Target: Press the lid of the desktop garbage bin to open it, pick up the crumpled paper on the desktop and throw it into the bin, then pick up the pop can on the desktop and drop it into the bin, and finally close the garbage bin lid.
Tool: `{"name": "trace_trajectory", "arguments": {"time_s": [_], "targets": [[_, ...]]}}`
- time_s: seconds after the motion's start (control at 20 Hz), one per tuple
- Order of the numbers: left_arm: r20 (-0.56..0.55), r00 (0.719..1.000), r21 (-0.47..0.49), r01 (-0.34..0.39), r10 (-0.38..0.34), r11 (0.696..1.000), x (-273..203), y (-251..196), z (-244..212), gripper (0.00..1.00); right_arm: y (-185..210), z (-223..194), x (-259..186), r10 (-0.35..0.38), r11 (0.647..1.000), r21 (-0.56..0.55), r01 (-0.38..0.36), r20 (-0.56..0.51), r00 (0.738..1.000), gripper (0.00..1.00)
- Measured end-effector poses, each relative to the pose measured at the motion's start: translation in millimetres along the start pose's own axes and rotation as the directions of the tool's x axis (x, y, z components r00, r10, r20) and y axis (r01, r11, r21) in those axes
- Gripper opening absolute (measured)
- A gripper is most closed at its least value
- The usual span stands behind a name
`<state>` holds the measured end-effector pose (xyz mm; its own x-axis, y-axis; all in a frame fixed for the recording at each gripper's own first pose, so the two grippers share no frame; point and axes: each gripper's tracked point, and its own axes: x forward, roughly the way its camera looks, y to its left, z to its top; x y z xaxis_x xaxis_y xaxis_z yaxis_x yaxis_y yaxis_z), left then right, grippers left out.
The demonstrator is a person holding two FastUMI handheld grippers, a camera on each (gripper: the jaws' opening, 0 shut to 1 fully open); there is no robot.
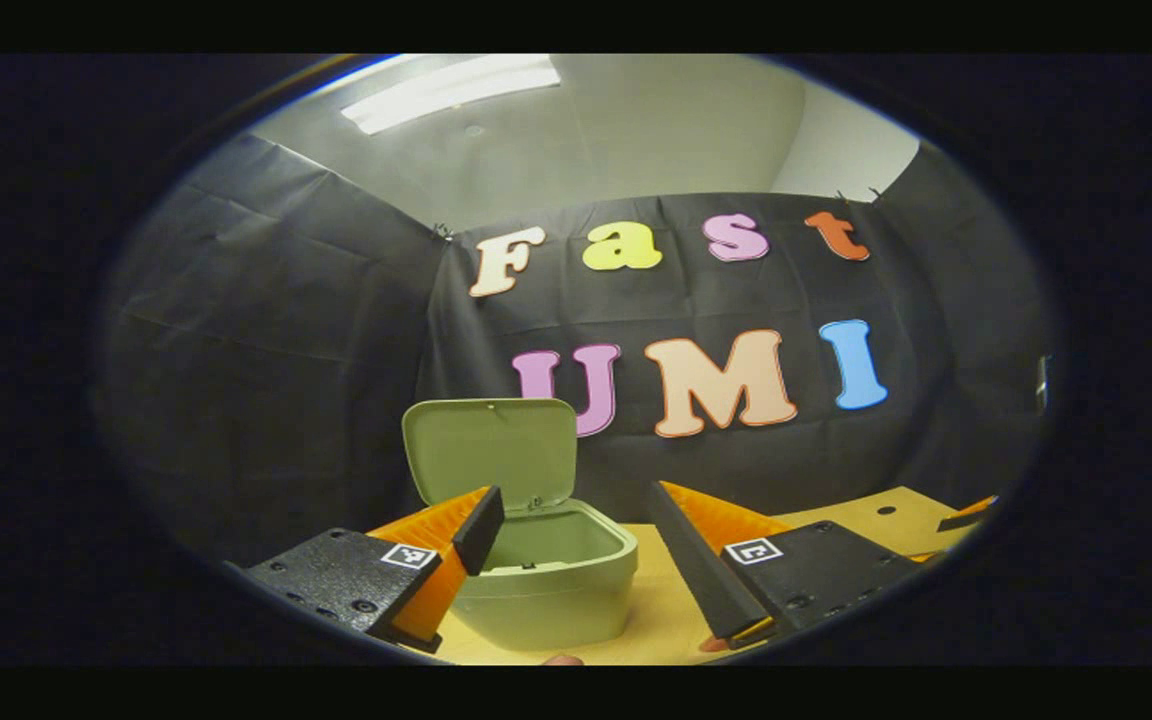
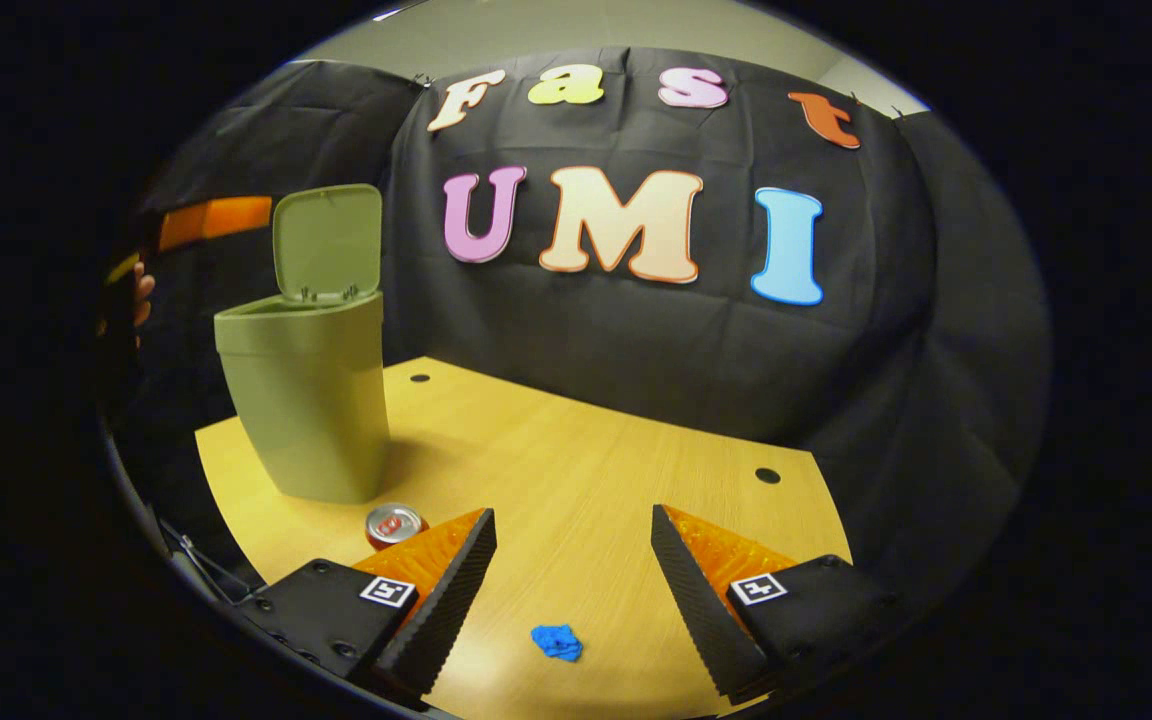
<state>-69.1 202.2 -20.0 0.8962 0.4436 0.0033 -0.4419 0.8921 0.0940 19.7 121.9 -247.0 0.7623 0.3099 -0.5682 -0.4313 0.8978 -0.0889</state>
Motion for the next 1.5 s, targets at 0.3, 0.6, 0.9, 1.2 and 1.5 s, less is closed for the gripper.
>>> {"name": "trace_trajectory", "arguments": {"time_s": [0.3, 0.6, 0.9, 1.2, 1.5], "targets": [[0.021, 0.998, 0.055, -0.059, 0.058, 0.997, -28.8, 20.3, 12.9, 0.99, 7.1, -85.2, 44.4, 0.022, 0.998, -0.055, -0.034, -0.207, 0.978, 0.99], [-0.008, 0.992, 0.108, -0.122, 0.123, 0.987, -47.5, 42.9, 6.2, 0.93, 16.2, -150.3, 52.4, 0.041, 0.996, -0.053, -0.066, -0.382, 0.923, 1.0], [-0.034, 0.988, 0.149, -0.147, 0.154, 0.978, -54.8, 53.0, 2.2, 0.93, 25.2, -171.3, 65.9, 0.117, 0.992, 0.02, -0.121, -0.441, 0.89, 0.95], [-0.051, 0.989, 0.145, -0.133, 0.142, 0.98, -50.6, 48.1, -3.0, 1.0, 37.6, -160.7, 63.2, 0.161, 0.986, 0.021, -0.168, -0.416, 0.895, 0.14], [-0.078, 0.99, 0.13, -0.103, 0.114, 0.986, -37.9, 42.7, -15.9, 0.93, 41.8, -66.9, 68.3, 0.157, 0.988, 0.034, -0.154, -0.222, 0.962, 0.14]]}}
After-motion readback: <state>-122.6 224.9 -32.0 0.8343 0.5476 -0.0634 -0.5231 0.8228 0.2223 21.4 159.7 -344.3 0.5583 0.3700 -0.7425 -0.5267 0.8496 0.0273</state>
